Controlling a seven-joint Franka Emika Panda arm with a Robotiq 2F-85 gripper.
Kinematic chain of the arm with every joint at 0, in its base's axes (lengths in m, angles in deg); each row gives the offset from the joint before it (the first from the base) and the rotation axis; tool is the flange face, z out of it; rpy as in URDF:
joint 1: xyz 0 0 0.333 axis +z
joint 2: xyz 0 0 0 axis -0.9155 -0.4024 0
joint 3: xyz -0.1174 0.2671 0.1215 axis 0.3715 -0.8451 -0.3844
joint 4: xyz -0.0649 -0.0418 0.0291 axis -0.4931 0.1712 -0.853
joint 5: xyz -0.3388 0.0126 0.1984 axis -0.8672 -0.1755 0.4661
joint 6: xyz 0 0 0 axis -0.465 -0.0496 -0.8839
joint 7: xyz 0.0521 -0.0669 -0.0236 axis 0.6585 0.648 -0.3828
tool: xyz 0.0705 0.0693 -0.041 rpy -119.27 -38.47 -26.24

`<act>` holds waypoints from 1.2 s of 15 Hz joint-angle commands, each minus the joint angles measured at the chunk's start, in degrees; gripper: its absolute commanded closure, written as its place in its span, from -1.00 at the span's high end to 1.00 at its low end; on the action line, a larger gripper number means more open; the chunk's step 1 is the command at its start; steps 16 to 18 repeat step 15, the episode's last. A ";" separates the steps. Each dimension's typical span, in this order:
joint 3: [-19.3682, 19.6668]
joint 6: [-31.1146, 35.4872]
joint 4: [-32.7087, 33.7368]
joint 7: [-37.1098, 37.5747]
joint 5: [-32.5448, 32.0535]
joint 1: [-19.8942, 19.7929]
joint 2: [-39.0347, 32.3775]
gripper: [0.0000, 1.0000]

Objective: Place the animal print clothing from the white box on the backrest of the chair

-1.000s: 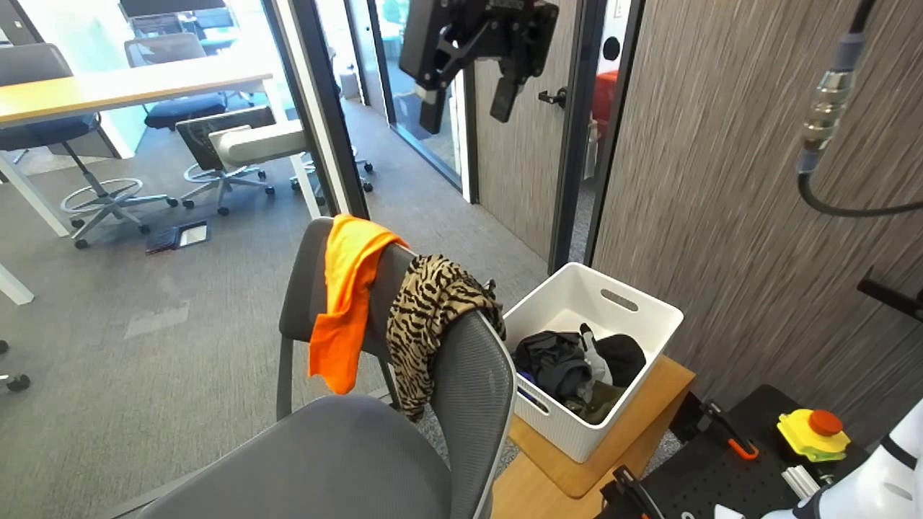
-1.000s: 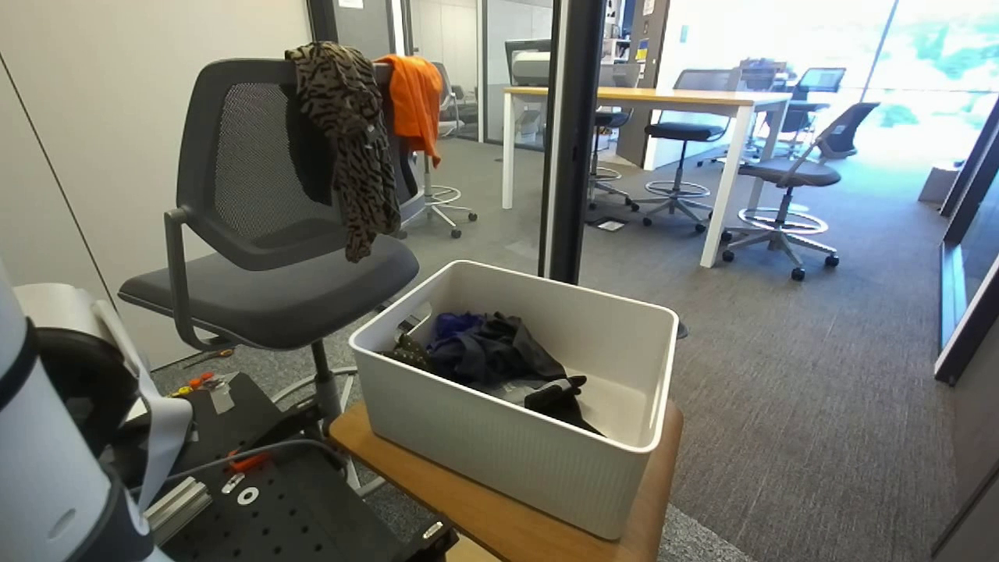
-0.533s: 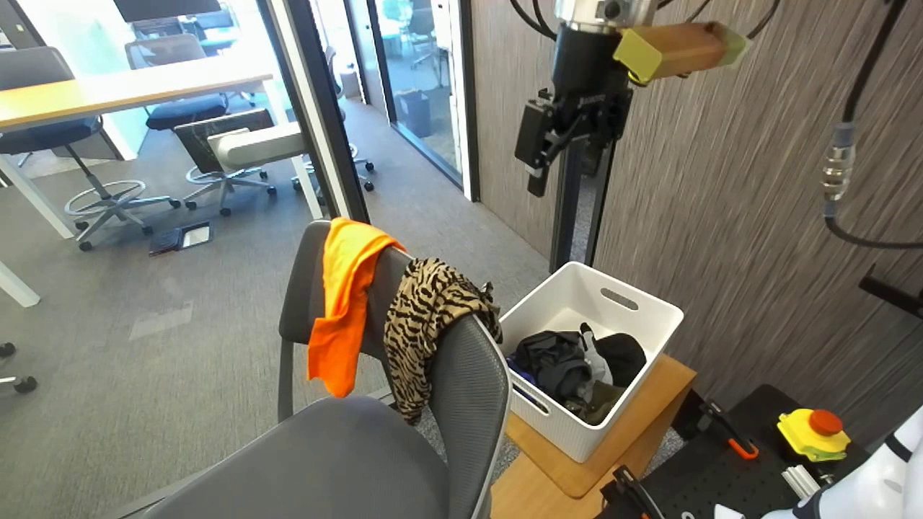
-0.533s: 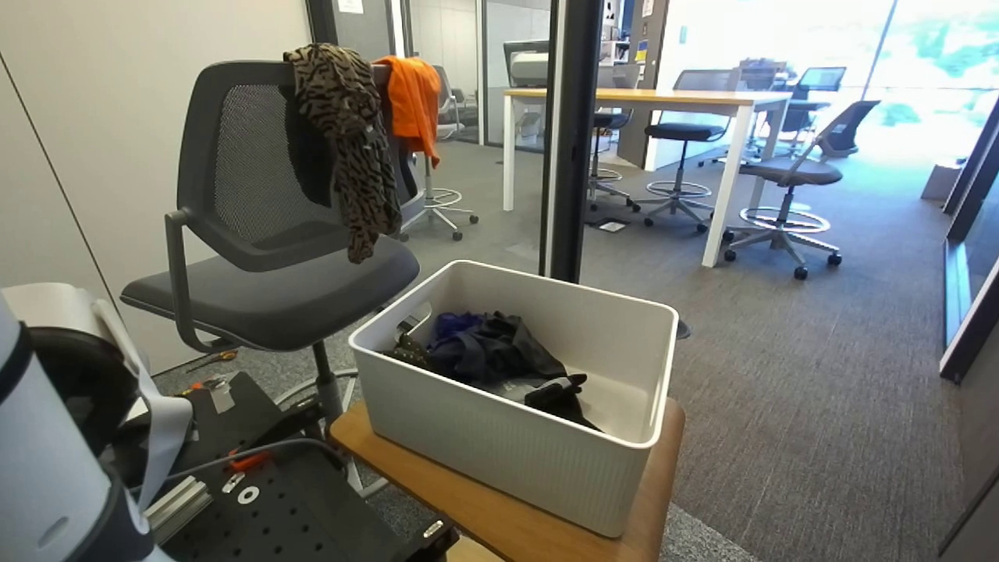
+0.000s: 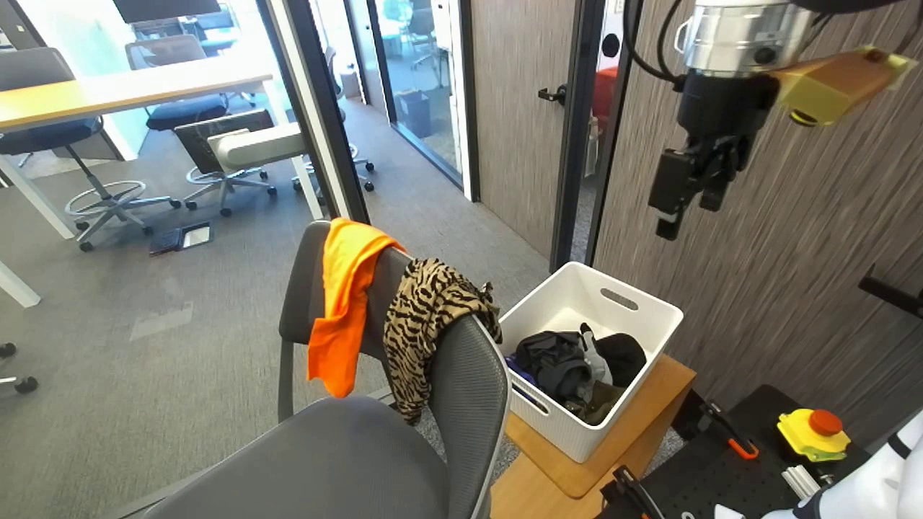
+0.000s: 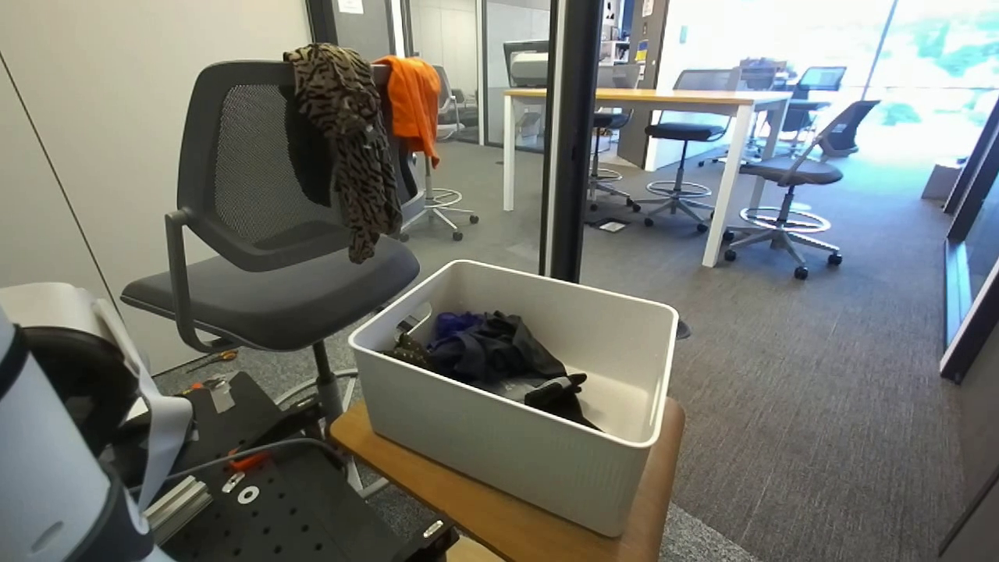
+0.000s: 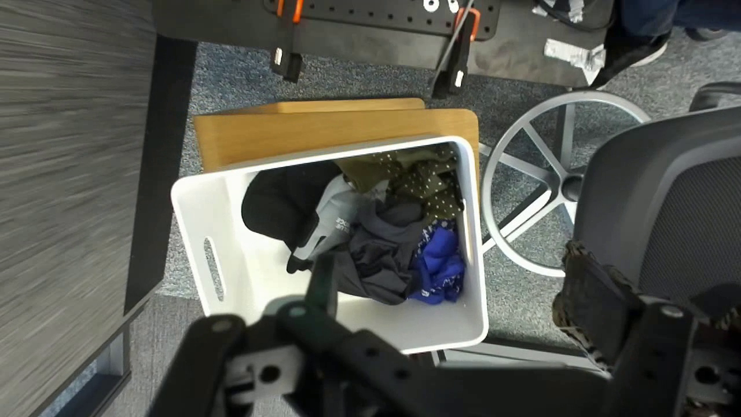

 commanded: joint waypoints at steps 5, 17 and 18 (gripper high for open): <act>2.27 -3.46 -6.20 -6.41 -3.08 -0.27 10.59 1.00; 1.93 -3.90 -7.04 -5.84 -2.15 -0.37 11.05 1.00; 1.93 -3.90 -7.04 -5.84 -2.15 -0.37 11.05 1.00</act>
